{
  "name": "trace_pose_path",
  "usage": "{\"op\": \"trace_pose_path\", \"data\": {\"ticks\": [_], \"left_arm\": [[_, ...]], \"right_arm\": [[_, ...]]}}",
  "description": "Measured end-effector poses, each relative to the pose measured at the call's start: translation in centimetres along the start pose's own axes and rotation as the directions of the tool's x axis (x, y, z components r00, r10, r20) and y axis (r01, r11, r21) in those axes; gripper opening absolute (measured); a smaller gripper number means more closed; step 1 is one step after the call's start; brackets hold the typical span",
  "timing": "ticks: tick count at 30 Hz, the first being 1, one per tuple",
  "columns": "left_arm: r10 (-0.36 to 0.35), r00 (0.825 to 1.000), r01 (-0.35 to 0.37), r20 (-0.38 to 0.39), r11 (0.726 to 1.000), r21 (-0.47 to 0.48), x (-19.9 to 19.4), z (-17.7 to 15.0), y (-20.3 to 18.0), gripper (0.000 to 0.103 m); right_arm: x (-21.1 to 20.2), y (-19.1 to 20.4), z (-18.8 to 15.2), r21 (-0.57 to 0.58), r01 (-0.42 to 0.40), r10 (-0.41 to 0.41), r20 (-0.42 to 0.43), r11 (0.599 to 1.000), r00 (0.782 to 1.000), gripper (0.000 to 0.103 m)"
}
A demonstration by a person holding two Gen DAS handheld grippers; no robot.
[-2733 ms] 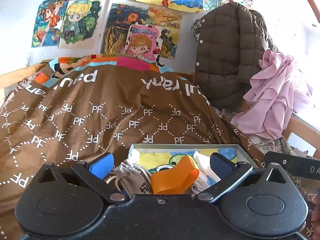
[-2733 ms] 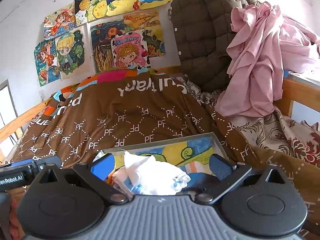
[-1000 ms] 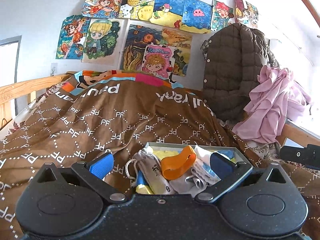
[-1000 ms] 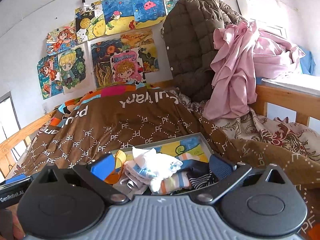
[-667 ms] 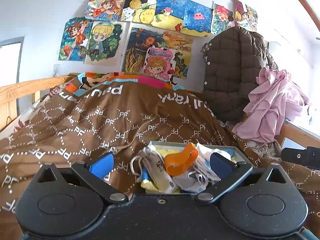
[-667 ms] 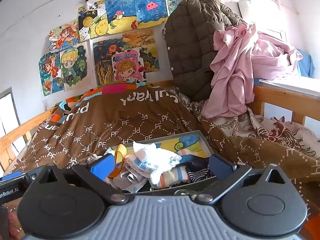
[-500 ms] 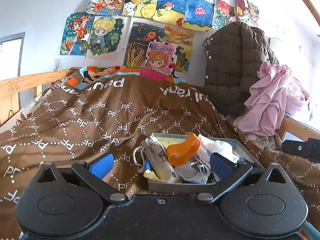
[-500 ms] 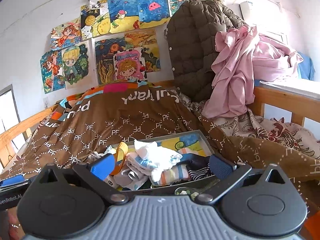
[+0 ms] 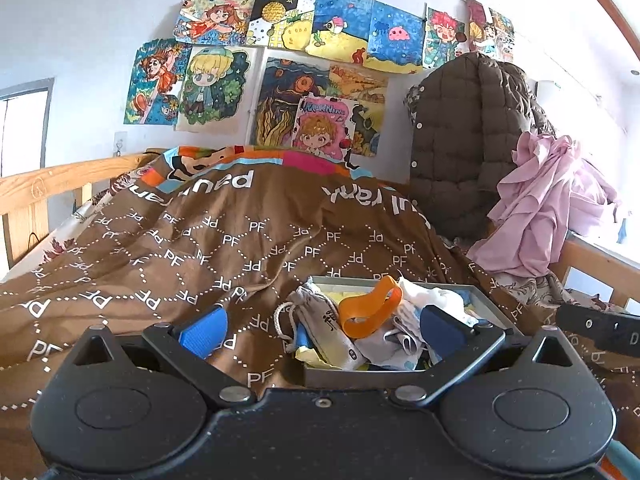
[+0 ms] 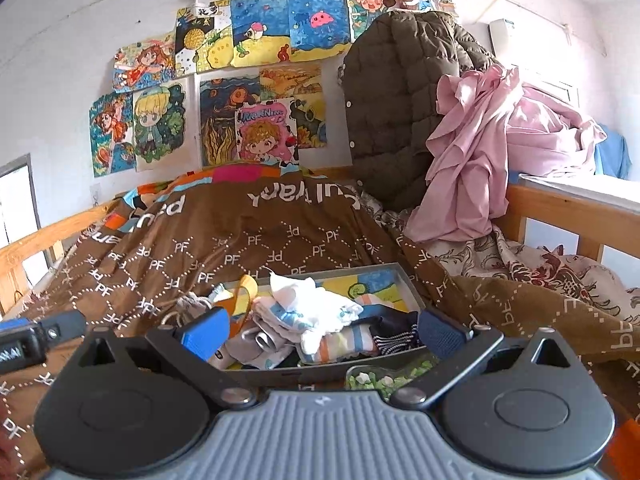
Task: Organize soft objects
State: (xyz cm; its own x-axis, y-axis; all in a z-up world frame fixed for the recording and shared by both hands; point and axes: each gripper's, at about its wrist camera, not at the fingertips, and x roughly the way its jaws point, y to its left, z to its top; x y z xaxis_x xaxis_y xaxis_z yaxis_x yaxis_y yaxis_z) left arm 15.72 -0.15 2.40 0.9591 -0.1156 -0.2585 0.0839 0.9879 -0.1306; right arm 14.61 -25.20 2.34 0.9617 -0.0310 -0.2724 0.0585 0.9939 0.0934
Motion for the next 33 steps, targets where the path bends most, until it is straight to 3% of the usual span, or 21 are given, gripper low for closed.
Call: {"op": "trace_pose_path", "data": {"ticks": [33], "left_arm": [[0.049,0.999,-0.049,0.024,0.999,-0.02,-6.0,-2.6,0.3,0.102]], "right_arm": [[-5.9,-0.6,-1.7,0.017,-0.014,0.014,0.027,1.0,1.0,0.103]]}}
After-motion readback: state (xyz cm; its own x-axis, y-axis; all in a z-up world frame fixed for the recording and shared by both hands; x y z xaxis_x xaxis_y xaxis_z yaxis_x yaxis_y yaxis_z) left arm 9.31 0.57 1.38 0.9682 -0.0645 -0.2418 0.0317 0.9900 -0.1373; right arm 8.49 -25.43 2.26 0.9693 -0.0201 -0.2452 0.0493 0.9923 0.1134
